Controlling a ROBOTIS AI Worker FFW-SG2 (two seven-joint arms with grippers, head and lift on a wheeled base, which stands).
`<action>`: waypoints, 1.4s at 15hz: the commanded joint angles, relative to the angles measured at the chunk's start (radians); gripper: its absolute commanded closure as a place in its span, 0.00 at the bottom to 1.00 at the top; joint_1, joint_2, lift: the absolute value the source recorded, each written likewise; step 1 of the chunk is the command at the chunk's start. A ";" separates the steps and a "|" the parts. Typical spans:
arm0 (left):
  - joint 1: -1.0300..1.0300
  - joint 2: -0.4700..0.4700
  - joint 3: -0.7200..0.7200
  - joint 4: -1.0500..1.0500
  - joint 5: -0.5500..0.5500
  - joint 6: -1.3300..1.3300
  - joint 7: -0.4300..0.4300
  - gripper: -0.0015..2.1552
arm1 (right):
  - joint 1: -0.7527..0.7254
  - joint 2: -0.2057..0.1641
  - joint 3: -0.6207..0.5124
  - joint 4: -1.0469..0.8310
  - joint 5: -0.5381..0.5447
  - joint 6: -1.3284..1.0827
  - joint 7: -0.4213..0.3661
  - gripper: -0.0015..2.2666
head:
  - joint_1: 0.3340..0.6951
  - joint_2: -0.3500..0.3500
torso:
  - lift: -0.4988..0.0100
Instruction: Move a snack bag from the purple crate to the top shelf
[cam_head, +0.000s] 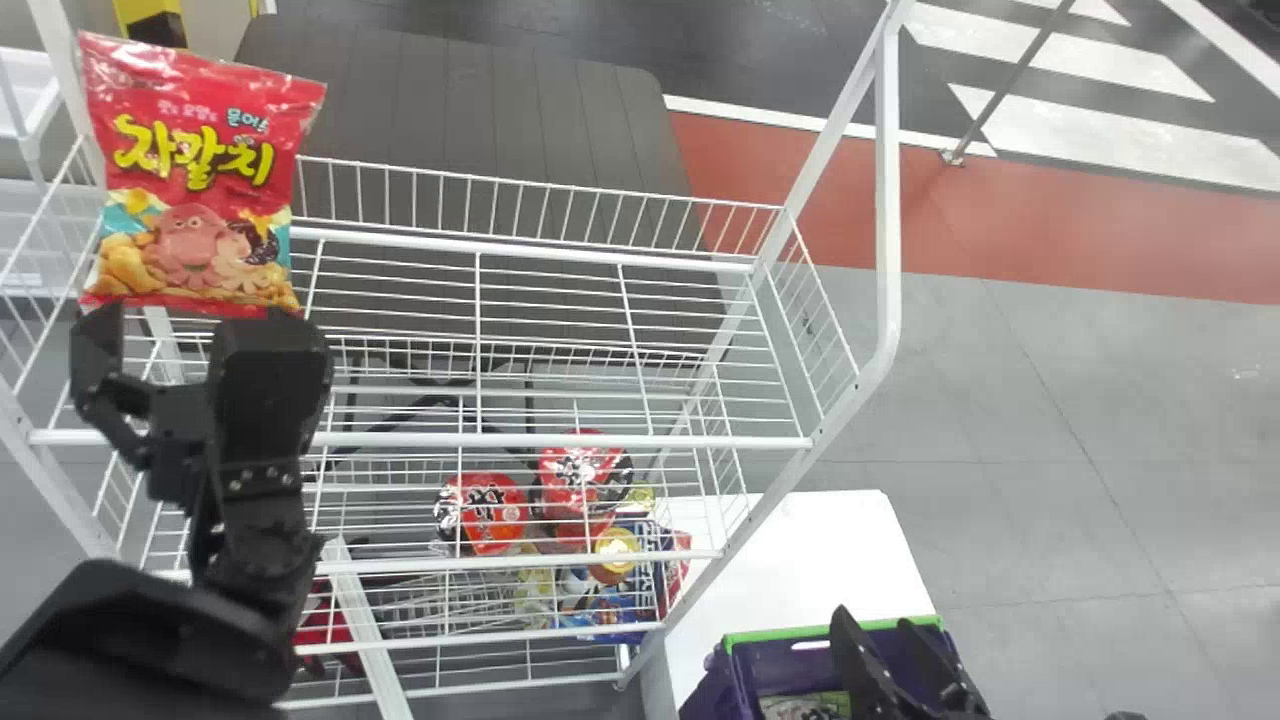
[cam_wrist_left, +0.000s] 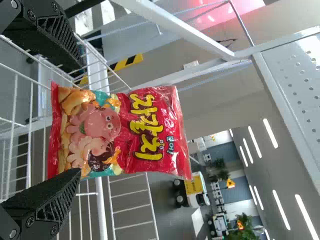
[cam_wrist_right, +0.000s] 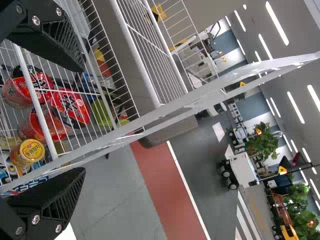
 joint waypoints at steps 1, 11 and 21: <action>0.072 -0.003 -0.002 -0.073 -0.002 -0.003 0.006 0.04 | -0.010 -0.002 0.001 0.011 0.000 0.006 0.002 0.05 | 1.00 0.04 | 1.00; 0.232 0.048 0.106 -0.179 0.033 -0.095 0.019 0.04 | -0.059 -0.001 0.025 0.017 0.061 0.033 -0.012 0.05 | 1.00 0.11 | 1.00; 0.405 0.064 0.354 -0.150 0.155 -0.577 -0.274 0.03 | 0.033 0.007 0.375 -0.331 0.440 -0.206 -0.257 0.05 | 1.00 0.53 | 1.00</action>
